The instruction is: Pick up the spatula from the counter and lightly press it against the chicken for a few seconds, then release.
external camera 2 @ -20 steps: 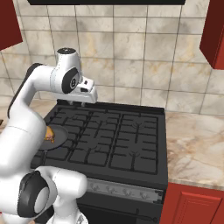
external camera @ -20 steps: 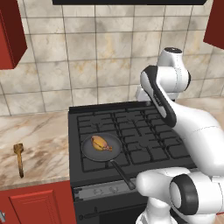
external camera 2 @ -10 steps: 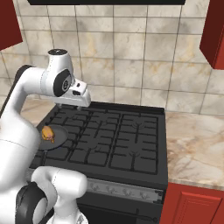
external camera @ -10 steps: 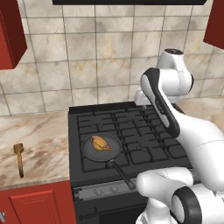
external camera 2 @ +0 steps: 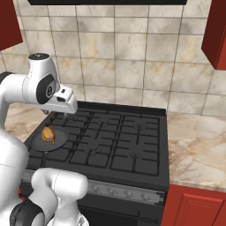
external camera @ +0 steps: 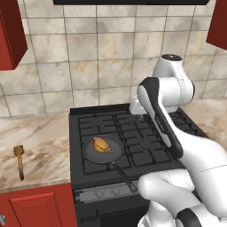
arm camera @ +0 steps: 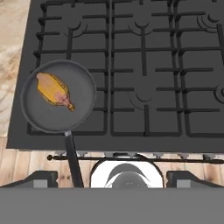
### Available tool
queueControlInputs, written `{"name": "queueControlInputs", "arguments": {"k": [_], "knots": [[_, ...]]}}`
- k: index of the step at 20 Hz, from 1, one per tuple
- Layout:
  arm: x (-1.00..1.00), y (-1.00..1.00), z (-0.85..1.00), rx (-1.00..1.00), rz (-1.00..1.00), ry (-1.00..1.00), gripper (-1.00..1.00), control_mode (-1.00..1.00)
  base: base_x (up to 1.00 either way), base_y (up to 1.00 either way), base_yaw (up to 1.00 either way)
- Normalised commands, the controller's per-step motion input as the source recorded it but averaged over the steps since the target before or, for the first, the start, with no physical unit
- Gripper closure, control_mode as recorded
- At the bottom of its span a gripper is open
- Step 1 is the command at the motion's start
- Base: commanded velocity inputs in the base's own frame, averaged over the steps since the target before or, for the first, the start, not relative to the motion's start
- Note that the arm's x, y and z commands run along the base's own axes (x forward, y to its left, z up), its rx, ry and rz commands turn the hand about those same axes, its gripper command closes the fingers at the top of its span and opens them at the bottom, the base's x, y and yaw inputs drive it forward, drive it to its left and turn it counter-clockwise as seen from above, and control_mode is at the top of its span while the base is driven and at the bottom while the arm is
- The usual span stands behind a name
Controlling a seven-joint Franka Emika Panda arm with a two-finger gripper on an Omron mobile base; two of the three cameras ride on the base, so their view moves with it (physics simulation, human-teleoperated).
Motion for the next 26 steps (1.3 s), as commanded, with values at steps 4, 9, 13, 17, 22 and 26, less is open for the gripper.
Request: {"name": "queueControlInputs", "arguments": {"k": [4,9,13,17,22,26], "knots": [[-0.34,0.4,0.0,0.0,0.0,0.0,-1.0,-1.0,0.0,0.0,0.0],[-0.28,0.44,0.0,0.0,0.0,0.0,-1.0,-1.0,0.0,0.0,0.0],[-0.08,0.42,-0.03,0.0,0.03,0.0,-1.0,-1.0,0.0,0.0,0.0],[-0.06,0.42,-0.05,0.0,0.05,0.0,-1.0,-1.0,0.0,0.0,0.0],[-0.05,0.46,-0.13,0.0,0.03,0.0,-1.0,-1.0,0.0,0.0,0.0],[0.0,0.48,-0.16,0.0,0.04,0.0,-1.0,-1.0,0.0,0.0,0.0]]}}
